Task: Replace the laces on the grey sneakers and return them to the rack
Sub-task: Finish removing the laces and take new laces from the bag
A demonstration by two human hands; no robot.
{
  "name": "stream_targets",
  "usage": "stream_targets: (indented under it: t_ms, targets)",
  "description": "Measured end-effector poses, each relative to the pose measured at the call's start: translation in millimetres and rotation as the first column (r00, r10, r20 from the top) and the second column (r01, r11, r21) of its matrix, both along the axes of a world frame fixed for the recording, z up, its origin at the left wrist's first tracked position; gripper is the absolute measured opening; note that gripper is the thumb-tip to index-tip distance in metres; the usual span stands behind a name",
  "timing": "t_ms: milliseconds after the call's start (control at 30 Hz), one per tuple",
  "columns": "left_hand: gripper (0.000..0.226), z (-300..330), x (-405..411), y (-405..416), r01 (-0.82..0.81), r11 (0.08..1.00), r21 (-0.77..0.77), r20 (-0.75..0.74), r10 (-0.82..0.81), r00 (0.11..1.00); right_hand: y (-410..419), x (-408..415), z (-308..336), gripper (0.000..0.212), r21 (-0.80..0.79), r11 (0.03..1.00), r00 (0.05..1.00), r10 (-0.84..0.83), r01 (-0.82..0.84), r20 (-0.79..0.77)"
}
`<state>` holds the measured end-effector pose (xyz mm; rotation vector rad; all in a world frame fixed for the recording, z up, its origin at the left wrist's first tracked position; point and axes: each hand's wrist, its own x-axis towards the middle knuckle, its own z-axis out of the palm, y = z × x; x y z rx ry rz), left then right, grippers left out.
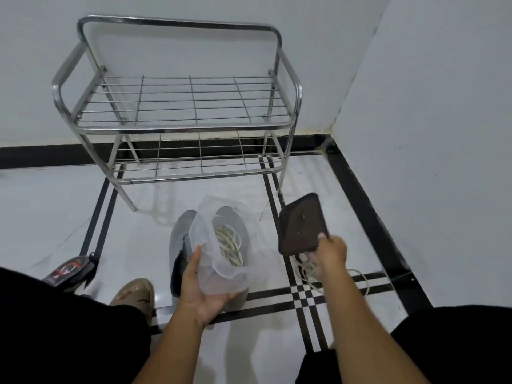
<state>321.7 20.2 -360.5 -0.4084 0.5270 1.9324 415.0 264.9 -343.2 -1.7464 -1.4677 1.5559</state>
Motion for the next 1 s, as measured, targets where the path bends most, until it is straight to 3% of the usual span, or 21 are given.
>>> stream_targets:
  t_ms: [167,267,333,433,500,567,633,667,700,733,767,833,900,967,1000]
  targets:
    - [0.084,-11.7,-1.7,11.1,0.026,0.999,0.026,0.073,-0.027,0.997,-23.1,16.0,-73.3,0.029,-0.315,0.946,0.996,-0.085,0.072,-0.027]
    - [0.083,-14.9,-0.9,19.7,0.046,0.997,0.057,0.114,-0.052,0.992,-13.1,37.8,-85.5,0.032,-0.278,0.917,0.958,-0.264,0.286,0.115]
    - [0.082,-15.1,-1.3,24.0,0.065,0.995,0.070,0.118,-0.073,0.990,-0.6,47.9,-81.6,0.035,-0.234,0.844,0.874,-0.447,0.483,0.192]
    - [0.079,-15.2,-2.0,27.3,0.096,0.992,0.084,0.111,-0.105,0.988,17.6,48.8,-73.6,0.043,-0.181,0.807,0.816,-0.506,0.563,0.279]
    - [0.070,-16.0,-1.6,28.5,0.100,0.992,0.082,0.093,-0.107,0.990,16.2,35.6,-64.1,0.047,-0.040,0.878,0.836,-0.440,0.477,0.328]
    - [0.060,-16.1,-1.6,30.8,0.094,0.995,0.021,0.076,-0.096,0.993,4.5,14.9,-49.9,0.050,0.080,0.965,0.922,-0.262,0.250,0.284]
    - [0.053,-16.5,-1.8,33.6,0.079,0.990,-0.116,0.011,-0.078,0.997,-9.3,-11.2,-25.3,0.048,-0.110,0.989,0.995,0.098,-0.096,0.020]
    - [0.051,-16.2,-2.5,36.4,0.071,0.978,-0.195,-0.043,-0.081,0.996,-15.6,-22.9,-16.5,0.044,-0.246,0.933,0.964,0.242,-0.263,-0.111]
    - [0.050,-15.8,-3.8,37.9,0.061,0.964,-0.260,-0.113,-0.093,0.989,-20.9,-30.1,-8.9,0.041,-0.263,0.865,0.903,0.393,-0.427,-0.172]
    - [0.051,-14.7,-5.2,40.8,0.051,0.949,-0.312,-0.178,-0.111,0.978,-25.1,-36.1,-7.2,0.036,-0.221,0.798,0.828,0.541,-0.561,-0.148]
    - [0.056,-11.2,-5.9,42.6,0.047,0.933,-0.355,-0.238,-0.139,0.961,-28.1,-38.6,-9.9,0.034,-0.109,0.770,0.776,0.630,-0.628,-0.027]
    - [0.079,2.2,-9.0,44.5,0.060,0.876,-0.478,-0.347,-0.251,0.904,-36.3,-38.4,-6.0,0.037,0.080,0.764,0.766,0.625,-0.640,0.152]
    - [0.098,12.0,-13.4,43.4,0.038,0.784,-0.620,-0.425,-0.376,0.823,-44.4,-35.8,-4.5,0.044,0.170,0.724,0.741,0.632,-0.669,0.226]
    - [0.100,17.2,-14.6,41.5,0.026,0.735,-0.678,-0.459,-0.451,0.765,-50.1,-36.7,5.9,0.051,0.383,0.582,0.694,0.542,-0.717,0.473]
    - [0.099,19.4,-14.1,41.3,0.005,0.721,-0.693,-0.485,-0.470,0.738,-52.4,-39.0,11.8,0.052,0.530,0.443,0.691,0.463,-0.723,0.556]
